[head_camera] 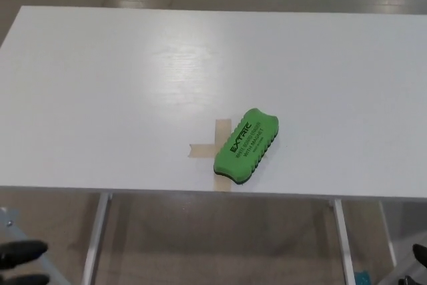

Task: Use the left hand to press on the green eraser and wipe the desk from center to the left and then back to center.

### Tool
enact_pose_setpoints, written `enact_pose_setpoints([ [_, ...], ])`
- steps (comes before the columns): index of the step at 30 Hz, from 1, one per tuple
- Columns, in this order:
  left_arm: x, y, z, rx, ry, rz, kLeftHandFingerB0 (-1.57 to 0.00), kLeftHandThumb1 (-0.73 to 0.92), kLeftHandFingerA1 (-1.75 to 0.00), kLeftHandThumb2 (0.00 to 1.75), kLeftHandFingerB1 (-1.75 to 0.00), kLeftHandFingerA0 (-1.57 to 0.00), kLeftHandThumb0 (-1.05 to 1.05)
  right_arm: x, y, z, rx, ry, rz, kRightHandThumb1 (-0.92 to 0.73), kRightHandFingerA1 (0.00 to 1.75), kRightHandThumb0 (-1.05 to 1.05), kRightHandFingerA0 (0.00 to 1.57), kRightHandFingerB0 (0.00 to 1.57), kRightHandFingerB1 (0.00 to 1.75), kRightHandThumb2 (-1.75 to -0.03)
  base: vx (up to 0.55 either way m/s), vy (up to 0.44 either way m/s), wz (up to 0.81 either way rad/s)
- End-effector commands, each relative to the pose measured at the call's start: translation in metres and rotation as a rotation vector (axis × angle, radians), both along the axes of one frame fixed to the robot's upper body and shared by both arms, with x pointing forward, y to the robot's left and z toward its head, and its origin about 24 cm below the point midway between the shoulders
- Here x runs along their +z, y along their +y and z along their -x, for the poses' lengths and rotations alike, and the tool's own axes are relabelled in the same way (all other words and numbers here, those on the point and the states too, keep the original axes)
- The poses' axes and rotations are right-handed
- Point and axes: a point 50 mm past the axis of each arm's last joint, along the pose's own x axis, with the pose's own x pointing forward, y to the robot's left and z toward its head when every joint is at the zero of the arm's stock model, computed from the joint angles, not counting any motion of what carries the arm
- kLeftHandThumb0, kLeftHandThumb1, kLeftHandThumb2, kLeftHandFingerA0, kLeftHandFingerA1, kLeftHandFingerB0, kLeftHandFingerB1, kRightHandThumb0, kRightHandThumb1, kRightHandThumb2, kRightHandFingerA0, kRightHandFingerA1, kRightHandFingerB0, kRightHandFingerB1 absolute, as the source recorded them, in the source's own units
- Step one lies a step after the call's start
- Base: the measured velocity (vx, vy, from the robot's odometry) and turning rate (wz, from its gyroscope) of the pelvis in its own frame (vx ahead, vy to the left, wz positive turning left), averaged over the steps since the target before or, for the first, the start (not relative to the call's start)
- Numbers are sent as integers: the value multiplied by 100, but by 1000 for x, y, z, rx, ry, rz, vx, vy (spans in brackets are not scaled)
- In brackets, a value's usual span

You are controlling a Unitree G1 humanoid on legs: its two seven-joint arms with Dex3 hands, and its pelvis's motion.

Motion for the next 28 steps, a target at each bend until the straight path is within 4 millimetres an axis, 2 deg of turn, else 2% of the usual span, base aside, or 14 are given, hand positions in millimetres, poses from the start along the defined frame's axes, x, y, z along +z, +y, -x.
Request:
enact_pose_setpoints([
  [1,-74,42,32,216,255,-17,-55,56,-43,57,-37,-65,-35,-10,-7,20,-106,71,-60,-74,50,-42,70,49,36,-63,0,0,0],
  [6,-114,45,35,416,461,-57,-48,59,-43,57,-36,-67,-36,-23,1,27,-89,142,-67,-75,52,-43,70,50,36,-63,0,0,0],
  [7,-120,45,35,453,495,-52,-37,48,-54,76,-46,-54,-44,-28,7,31,-72,168,-63,-75,53,-43,69,49,36,-64,0,0,0],
  [8,-123,44,35,477,517,-49,-37,48,-54,76,-46,-54,-44,-32,12,34,-60,186,-60,-75,53,-43,69,49,36,-64,0,0,0],
  [9,-125,44,35,490,527,-47,-37,48,-54,76,-46,-54,-44,-33,14,36,-53,195,-58,-75,53,-43,69,49,36,-64,0,0,0],
  [10,-128,43,35,506,538,-40,-42,59,-43,58,-35,-59,-37,-36,17,39,-44,209,-59,-75,53,-43,70,48,36,-64,0,0,0],
  [14,-138,36,32,554,565,-16,-43,59,-43,58,-35,-60,-37,-45,24,46,17,283,-61,-76,53,-42,69,47,35,-64,0,0,0],
  [15,-141,33,32,564,571,-15,-43,60,-44,57,-35,-63,-37,-46,24,46,49,301,-60,-65,64,-47,62,38,50,-94,0,0,0],
  [16,-143,31,32,569,574,-15,-43,60,-44,57,-35,-63,-37,-46,24,46,68,311,-58,-65,64,-47,62,38,50,-94,0,0,0],
  [17,-146,29,33,580,584,-22,-38,48,-55,78,-47,-55,-46,-45,23,45,69,302,-50,-64,64,-47,62,38,50,-94,0,0,0],
  [21,-151,26,33,611,609,-30,-39,48,-55,78,-47,-55,-46,-46,22,45,48,302,-44,-65,63,-48,62,39,51,-94,0,0,0],
  [22,-152,25,32,613,612,-32,-46,58,-44,57,-36,-66,-39,-47,22,45,45,306,-51,-65,63,-48,62,39,51,-94,0,0,0],
  [28,-154,23,28,613,612,-51,-47,58,-45,57,-36,-69,-37,-47,23,47,56,308,-50,-65,63,-47,62,39,51,-94,0,0,0],
])
